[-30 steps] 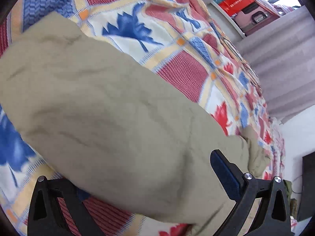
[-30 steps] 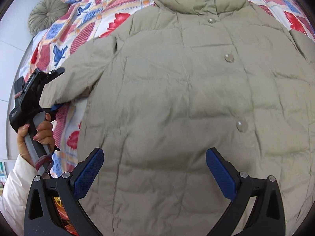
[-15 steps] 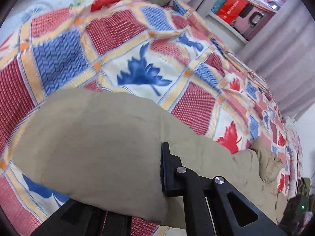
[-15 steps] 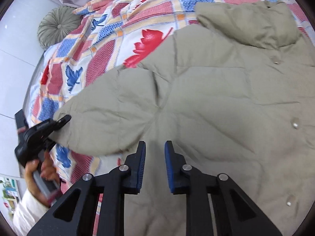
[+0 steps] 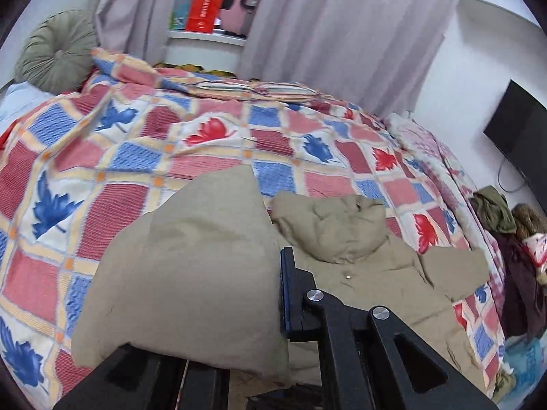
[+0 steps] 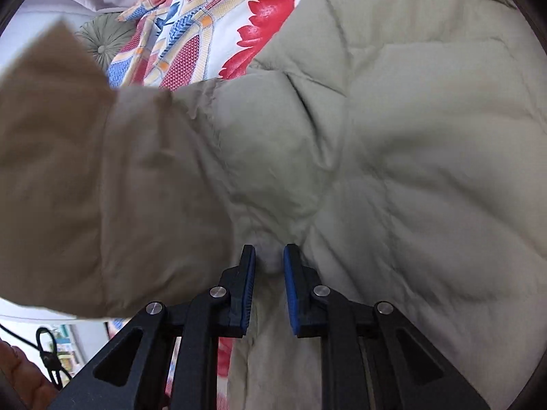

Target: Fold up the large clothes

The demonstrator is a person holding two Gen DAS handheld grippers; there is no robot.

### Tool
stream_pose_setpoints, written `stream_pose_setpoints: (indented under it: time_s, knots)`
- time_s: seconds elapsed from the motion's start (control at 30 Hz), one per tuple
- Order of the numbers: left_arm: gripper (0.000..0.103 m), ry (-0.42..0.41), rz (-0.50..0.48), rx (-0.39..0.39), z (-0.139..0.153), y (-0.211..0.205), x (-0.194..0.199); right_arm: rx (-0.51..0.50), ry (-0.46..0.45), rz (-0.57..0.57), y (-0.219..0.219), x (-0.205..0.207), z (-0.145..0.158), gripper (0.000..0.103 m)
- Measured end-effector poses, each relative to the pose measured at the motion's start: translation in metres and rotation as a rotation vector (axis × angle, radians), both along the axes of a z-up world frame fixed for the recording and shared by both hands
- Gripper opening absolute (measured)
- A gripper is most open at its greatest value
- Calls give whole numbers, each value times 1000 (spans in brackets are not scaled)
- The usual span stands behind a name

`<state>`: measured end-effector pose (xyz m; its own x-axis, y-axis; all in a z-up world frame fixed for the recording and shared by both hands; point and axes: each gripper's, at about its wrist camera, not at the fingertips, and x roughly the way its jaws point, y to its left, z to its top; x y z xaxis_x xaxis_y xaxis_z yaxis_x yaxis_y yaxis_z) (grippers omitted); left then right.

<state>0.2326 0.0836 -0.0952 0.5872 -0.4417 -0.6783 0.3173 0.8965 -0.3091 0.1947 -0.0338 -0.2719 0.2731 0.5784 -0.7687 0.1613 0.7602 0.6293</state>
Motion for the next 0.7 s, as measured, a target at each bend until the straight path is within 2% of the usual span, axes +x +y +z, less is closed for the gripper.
stream_pose_setpoints:
  time_s: [0.1,0.2,0.3,0.33,0.4,0.43,0.5,0.7]
  knots:
    - [9,-3,-82,41,-12,-63,-6,28,-4,-48,-38,-26,14,19]
    - [9,34,-159,127,-44,-122,-12,50,32,-167,-96,-57,21,19]
    - [9,71,-210,250,-93,-166,-23,-47,28,-267,-150,-86,30,19]
    - [9,111,-224,302,-113,-178,-26,-86,25,-293,-166,-96,32,19]
    - [9,187,-233,361,-145,-187,-31,-141,31,-319,-187,-110,34,19]
    - [9,187,-227,375,-151,-187,-35,-152,38,-327,-195,-115,34,19]
    - [9,162,-223,382,-150,-185,-42,-151,50,-343,-206,-123,34,19]
    - [10,204,-224,368,-127,-162,-50,-128,47,-348,-217,-120,35,19]
